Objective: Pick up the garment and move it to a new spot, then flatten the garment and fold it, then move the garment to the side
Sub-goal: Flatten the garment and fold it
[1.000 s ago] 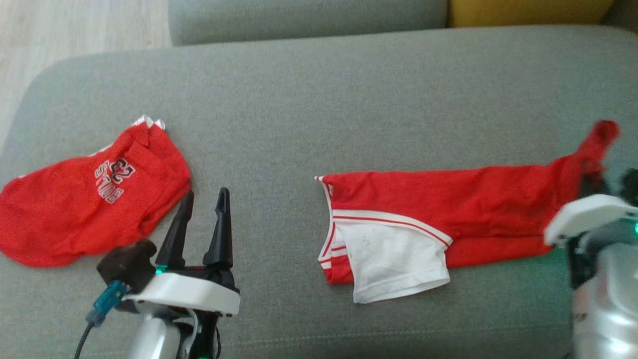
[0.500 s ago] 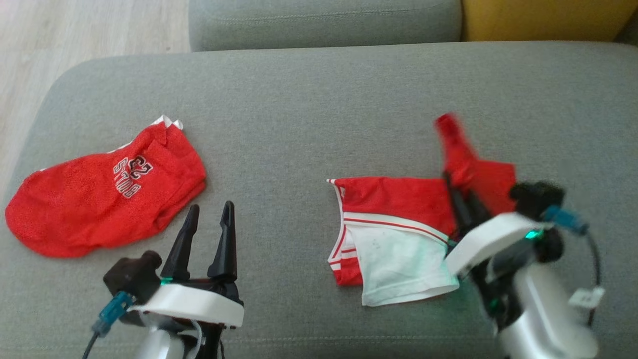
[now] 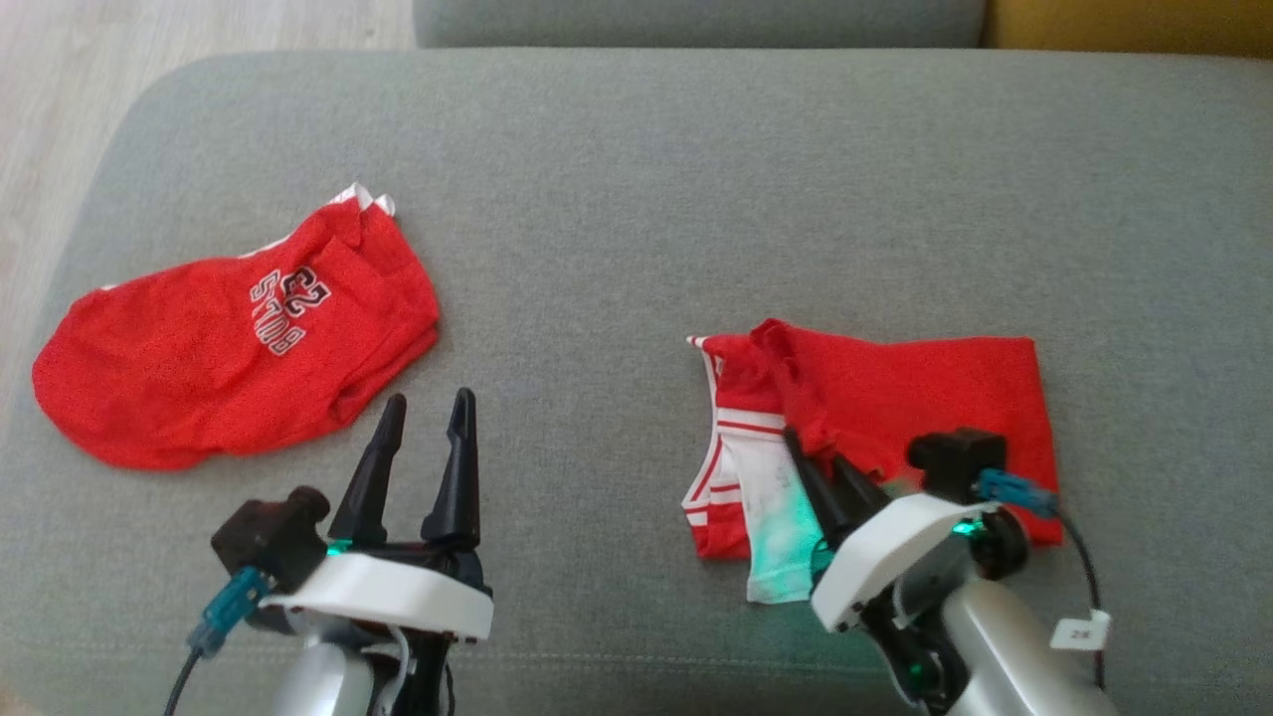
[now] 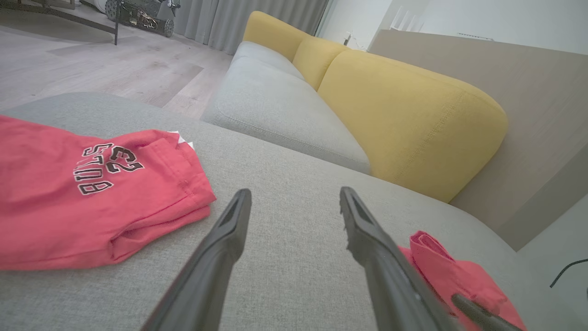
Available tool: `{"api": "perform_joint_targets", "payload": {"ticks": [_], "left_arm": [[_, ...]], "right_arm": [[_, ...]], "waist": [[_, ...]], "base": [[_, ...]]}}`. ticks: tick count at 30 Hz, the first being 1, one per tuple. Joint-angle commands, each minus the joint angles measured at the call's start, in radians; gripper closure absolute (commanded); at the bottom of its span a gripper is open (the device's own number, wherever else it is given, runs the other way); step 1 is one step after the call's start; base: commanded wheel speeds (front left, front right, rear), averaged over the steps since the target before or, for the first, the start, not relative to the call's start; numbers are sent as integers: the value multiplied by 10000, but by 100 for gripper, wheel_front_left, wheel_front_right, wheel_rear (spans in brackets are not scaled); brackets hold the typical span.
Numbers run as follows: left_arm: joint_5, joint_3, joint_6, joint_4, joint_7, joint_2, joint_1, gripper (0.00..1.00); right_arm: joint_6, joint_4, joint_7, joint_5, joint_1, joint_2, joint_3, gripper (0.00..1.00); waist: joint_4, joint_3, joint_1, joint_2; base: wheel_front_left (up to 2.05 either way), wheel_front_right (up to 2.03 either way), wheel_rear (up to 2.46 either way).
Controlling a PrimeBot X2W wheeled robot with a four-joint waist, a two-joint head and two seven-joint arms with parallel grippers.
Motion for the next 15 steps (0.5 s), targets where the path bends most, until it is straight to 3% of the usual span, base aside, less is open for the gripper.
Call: {"api": "perform_joint_targets", "payload": {"ticks": [1, 9, 15], "left_arm": [[-65, 337, -51, -272, -55, 14, -482, 0], [-121, 361, -43, -165, -55, 14, -494, 0], [-121, 395, 4, -162, -55, 14, -435, 0]], "right_arm": [[-7, -255, -86, 66, -487, 41, 336, 0], [-7, -272, -430, 1403, -723, 41, 1713, 0], [-7, -145, -707, 1010, -1069, 41, 1082, 0]], "waist": [[72, 84, 0, 0], [67, 127, 0, 0], [-220, -140, 0, 0]], "base": [[0, 0, 0], [0, 0, 0], [0, 0, 0]]}}
